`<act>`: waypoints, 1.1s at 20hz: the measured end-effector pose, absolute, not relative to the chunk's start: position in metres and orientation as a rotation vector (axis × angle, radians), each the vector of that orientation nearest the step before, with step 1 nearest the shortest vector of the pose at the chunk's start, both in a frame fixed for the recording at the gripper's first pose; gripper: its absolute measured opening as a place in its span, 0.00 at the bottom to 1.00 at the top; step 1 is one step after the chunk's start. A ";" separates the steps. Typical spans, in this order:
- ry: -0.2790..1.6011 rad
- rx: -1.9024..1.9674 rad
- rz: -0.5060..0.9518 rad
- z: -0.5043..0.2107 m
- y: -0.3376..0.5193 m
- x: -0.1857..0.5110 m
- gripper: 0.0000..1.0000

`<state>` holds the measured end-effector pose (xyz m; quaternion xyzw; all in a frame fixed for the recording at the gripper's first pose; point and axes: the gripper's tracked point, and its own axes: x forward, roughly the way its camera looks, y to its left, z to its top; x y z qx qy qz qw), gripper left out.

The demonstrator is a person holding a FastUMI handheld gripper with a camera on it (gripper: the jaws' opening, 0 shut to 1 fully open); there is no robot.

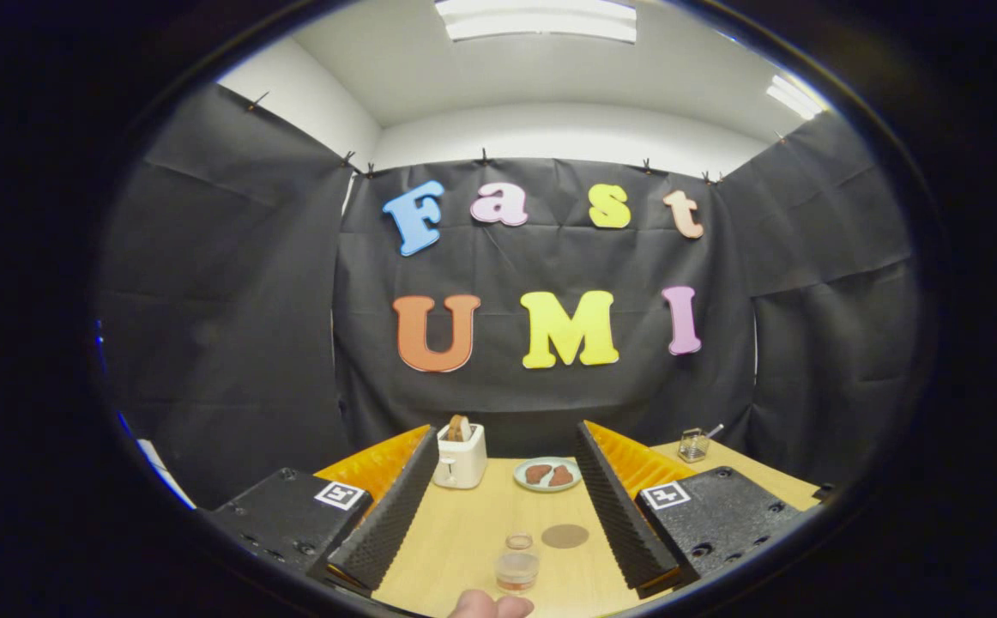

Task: Take the bottle from table, then pour the juice into the cup, finally place the bottle on the coaster

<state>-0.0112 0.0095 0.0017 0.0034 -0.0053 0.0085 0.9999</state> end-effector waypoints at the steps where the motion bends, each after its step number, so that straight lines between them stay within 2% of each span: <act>1: -0.010 0.009 0.015 0.002 0.009 -0.012 1.00; 16: -0.007 0.002 0.000 -0.003 0.012 -0.018 1.00; 22: 0.002 -0.054 -0.015 -0.032 0.021 -0.029 1.00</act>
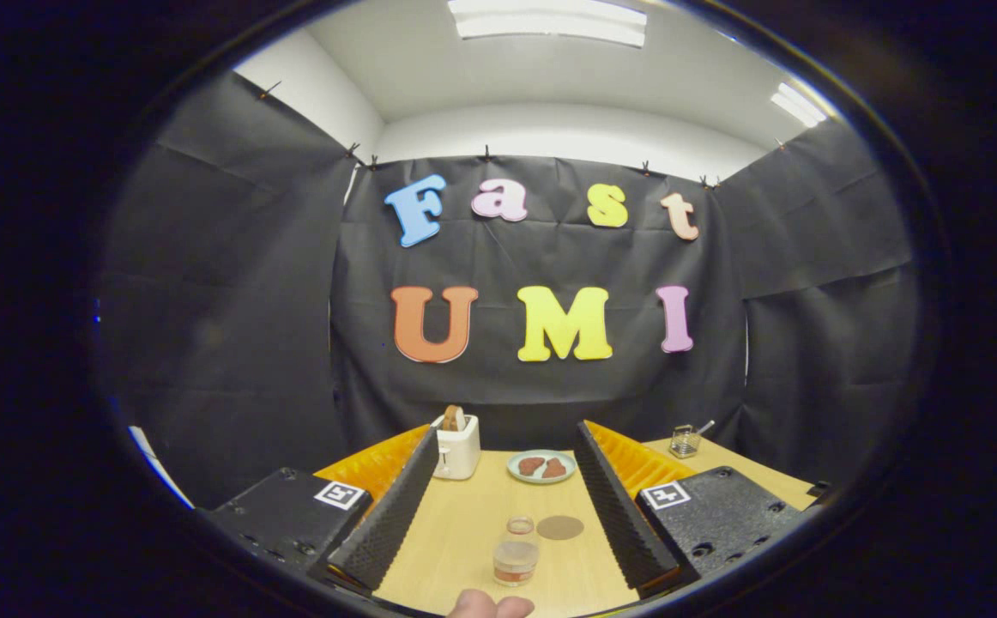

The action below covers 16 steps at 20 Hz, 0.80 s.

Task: Take the bottle from table, then pour the juice into the cup, finally place the bottle on the coaster

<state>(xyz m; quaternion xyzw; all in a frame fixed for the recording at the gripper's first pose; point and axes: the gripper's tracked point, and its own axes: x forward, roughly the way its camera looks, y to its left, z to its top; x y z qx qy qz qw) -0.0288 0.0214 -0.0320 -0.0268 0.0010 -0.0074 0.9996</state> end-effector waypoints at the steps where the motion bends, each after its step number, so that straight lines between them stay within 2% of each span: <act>1: -0.001 -0.062 -0.012 -0.036 0.025 -0.032 1.00; 7: 0.008 -0.042 -0.018 -0.096 0.029 -0.040 1.00; 16: 0.163 -0.094 -0.031 -0.248 0.002 -0.030 1.00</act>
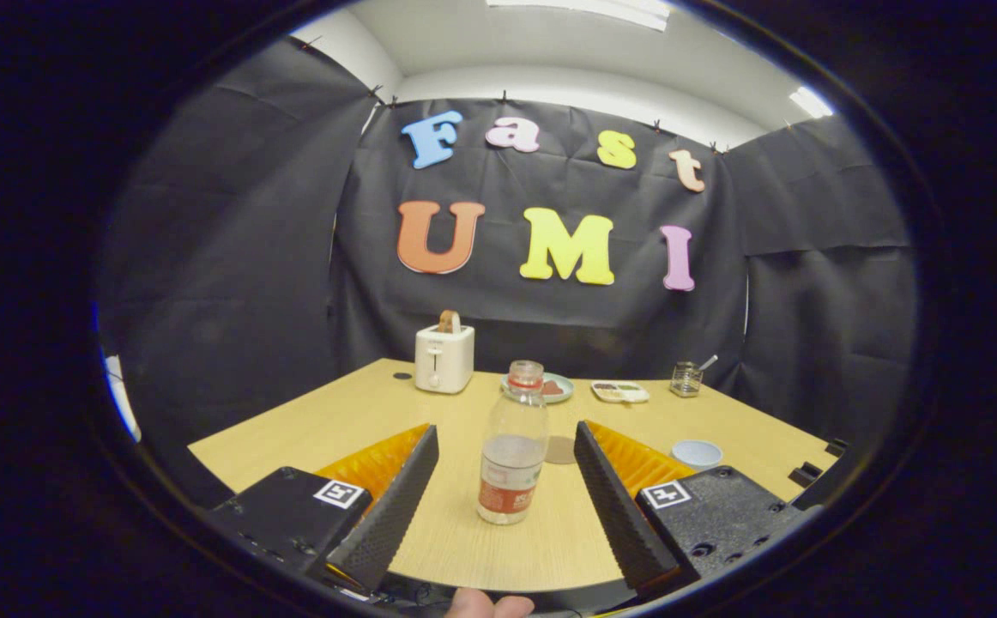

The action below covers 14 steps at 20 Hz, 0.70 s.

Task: Take the bottle from table, then pour the juice into the cup, finally place the bottle on the coaster

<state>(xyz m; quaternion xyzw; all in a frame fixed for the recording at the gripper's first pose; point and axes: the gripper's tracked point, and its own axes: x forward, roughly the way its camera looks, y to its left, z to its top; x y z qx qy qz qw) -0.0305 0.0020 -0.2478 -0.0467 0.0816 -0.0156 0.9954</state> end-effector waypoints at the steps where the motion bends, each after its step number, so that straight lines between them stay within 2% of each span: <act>1: 0.166 -0.081 -0.028 -0.258 0.000 -0.027 1.00; 8: 0.195 -0.112 -0.050 -0.313 -0.009 0.006 1.00; 14: 0.223 -0.095 -0.057 -0.327 -0.006 0.032 1.00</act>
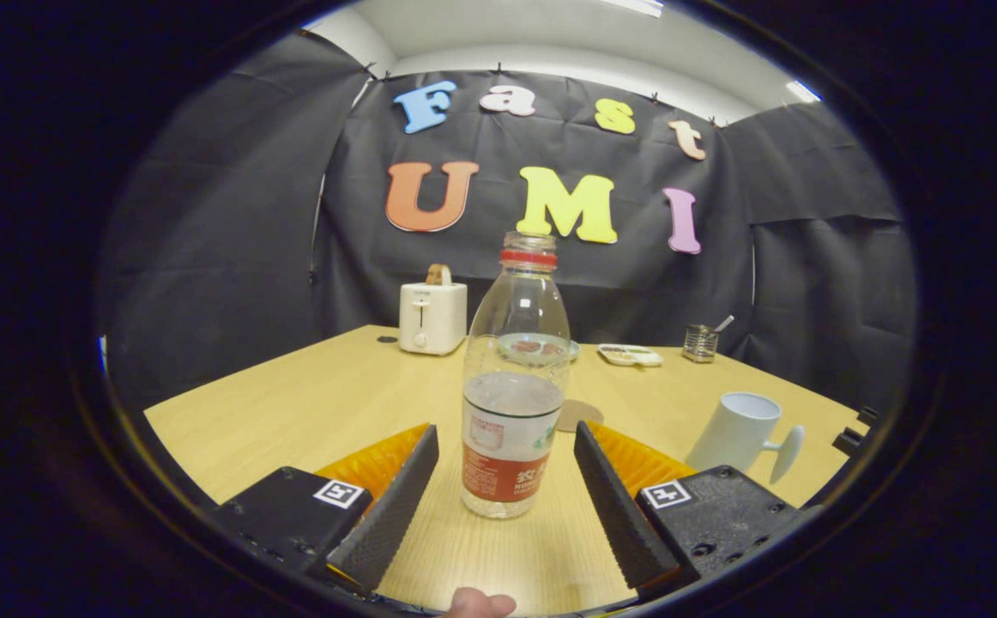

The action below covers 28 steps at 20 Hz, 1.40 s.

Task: Take the bottle from table, then pour the juice into the cup, finally place the bottle on the coaster

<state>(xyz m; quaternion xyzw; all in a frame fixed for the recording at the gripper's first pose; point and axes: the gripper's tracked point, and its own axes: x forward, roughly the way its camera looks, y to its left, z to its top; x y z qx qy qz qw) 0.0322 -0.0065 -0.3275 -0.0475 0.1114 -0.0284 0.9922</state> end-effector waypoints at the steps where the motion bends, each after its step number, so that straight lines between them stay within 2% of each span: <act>1: 0.233 -0.098 -0.057 -0.329 -0.006 0.037 1.00; 7: 0.253 -0.104 -0.027 -0.335 -0.001 0.056 1.00; 11: 0.255 -0.127 -0.046 -0.335 -0.006 0.061 0.85; 17: 0.258 -0.085 -0.005 -0.320 -0.007 0.055 0.77; 28: 0.175 0.309 0.042 -0.242 -0.023 0.063 0.76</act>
